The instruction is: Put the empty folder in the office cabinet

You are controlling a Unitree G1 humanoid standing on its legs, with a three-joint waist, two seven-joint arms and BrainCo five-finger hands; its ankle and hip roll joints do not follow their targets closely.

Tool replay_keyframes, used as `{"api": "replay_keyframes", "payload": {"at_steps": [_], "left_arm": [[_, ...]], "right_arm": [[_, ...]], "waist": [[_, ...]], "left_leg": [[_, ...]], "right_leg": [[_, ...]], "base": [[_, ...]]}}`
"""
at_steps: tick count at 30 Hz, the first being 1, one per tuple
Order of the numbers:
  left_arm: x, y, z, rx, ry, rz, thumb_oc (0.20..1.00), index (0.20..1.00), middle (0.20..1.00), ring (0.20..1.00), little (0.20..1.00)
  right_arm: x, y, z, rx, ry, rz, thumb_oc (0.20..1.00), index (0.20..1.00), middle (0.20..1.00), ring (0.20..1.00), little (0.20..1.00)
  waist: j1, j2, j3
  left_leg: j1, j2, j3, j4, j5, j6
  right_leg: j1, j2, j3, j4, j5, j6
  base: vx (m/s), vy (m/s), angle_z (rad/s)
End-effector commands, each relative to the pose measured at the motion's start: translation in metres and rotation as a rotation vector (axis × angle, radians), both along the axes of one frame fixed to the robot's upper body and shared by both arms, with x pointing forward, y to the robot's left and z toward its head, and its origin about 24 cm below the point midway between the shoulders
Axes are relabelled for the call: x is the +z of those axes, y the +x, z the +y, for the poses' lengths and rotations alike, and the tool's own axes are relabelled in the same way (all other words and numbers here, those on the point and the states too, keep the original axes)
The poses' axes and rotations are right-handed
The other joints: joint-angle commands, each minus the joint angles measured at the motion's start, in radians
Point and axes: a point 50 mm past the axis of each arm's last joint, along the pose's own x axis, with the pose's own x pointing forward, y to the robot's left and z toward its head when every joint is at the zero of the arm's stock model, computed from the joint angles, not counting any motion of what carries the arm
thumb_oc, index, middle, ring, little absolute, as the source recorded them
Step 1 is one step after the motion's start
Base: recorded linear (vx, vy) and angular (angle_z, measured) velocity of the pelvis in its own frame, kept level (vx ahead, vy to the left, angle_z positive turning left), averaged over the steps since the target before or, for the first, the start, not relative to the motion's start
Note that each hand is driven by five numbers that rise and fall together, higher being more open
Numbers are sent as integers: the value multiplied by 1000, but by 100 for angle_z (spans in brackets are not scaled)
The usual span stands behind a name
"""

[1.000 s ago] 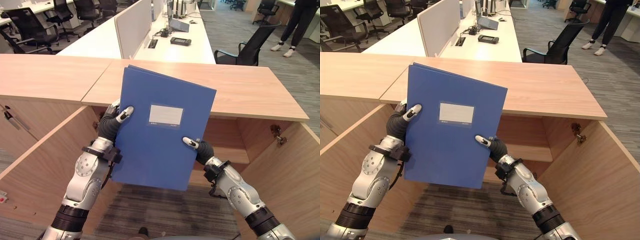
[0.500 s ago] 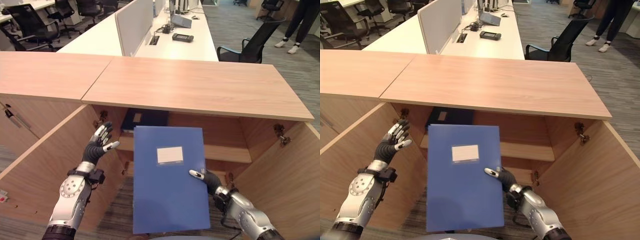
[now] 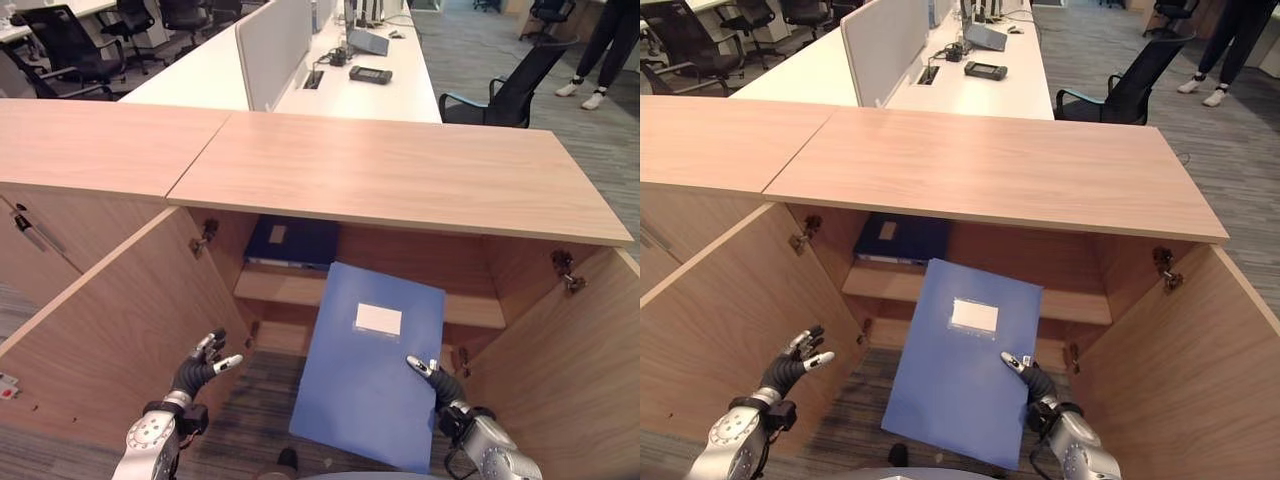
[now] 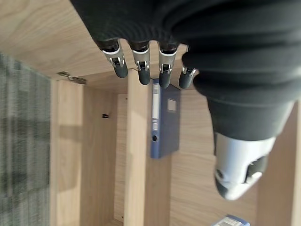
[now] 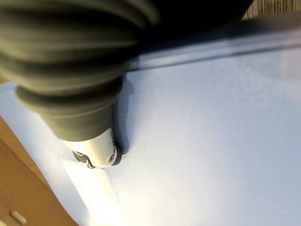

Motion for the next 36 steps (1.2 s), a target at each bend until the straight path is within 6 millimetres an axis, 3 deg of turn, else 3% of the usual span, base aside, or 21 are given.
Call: {"api": "replay_keyframes", "payload": {"at_steps": [1,5,8,15,16,18,21,24,26,28,32,36], "left_arm": [[6,21,-4,-59,46,-49,1000,1000,1000,1000,1000],[-9,11,-8,-60,50,30,1000,1000,1000,1000,1000],[-32,-3,-16,-37,46,150,1000,1000,1000,1000,1000],[-50,-17,-21,23,46,249,1000,1000,1000,1000,1000],[-54,-21,-21,77,27,271,1000,1000,1000,1000,1000],[-53,-18,-22,119,-2,260,1000,1000,1000,1000,1000],[-51,-10,-24,169,-39,234,1000,1000,1000,1000,1000],[-50,-9,-23,217,-56,220,1000,1000,1000,1000,1000],[-51,-10,-23,236,-66,226,1000,1000,1000,1000,1000],[-52,-10,-26,242,-73,229,1000,1000,1000,1000,1000],[-52,-8,-28,248,-70,226,1000,1000,1000,1000,1000],[-56,-14,-27,262,-65,248,1000,1000,1000,1000,1000]], "right_arm": [[32,42,-12,-174,44,-212,200,200,200,200,200],[32,45,-15,-268,74,-211,200,200,200,200,200],[31,53,-20,-387,91,-198,200,200,200,200,200],[33,64,-34,-575,112,-180,200,200,200,200,200],[35,67,-40,-664,146,-185,200,200,200,200,200],[38,70,-46,-738,165,-195,200,200,200,200,200],[44,70,-60,-855,193,-218,200,200,200,200,200],[49,72,-70,-937,209,-226,200,200,200,200,200],[54,75,-75,-967,207,-236,200,200,200,200,200],[62,83,-74,-970,217,-260,200,200,200,200,200],[72,100,-68,-969,252,-284,200,200,200,200,200],[77,115,-61,-990,291,-269,200,200,200,200,200]], "waist": [[4,20,17],[4,27,17],[5,40,18],[9,59,14],[11,64,14],[19,67,33],[22,56,81],[20,55,93],[29,60,91],[56,64,91],[97,67,96],[157,62,98]], "left_leg": [[38,92,48,20,-80,-60],[35,95,42,20,-76,-62],[23,102,30,20,-65,-70],[21,125,19,20,-54,-87],[27,139,16,20,-46,-92],[11,153,12,72,-43,-104],[-108,145,14,257,-28,-124],[-188,143,38,362,-12,-119],[-221,121,54,327,-32,-100],[-267,67,30,267,-1,-80],[-338,12,-1,131,47,-81],[-404,-6,-9,57,87,-84]], "right_leg": [[-24,-15,-26,26,-65,40],[-23,-9,-30,29,-70,36],[-25,2,-39,29,-79,27],[-13,34,-45,18,-97,8],[-11,46,-37,16,-106,1],[-4,55,-32,21,-118,-11],[12,46,-52,29,-130,-37],[32,45,-78,33,-147,-51],[47,46,-87,28,-154,-50],[57,54,-79,20,-163,-47],[73,66,-50,6,-188,-47],[107,79,20,1,-232,-41]], "base": [[0,0,0],[8,-38,1],[-11,-63,3],[23,-70,11],[28,-78,7],[-8,-102,4],[-74,-97,21],[33,-54,56],[126,5,39],[152,21,15],[168,13,14],[297,65,-34]]}}
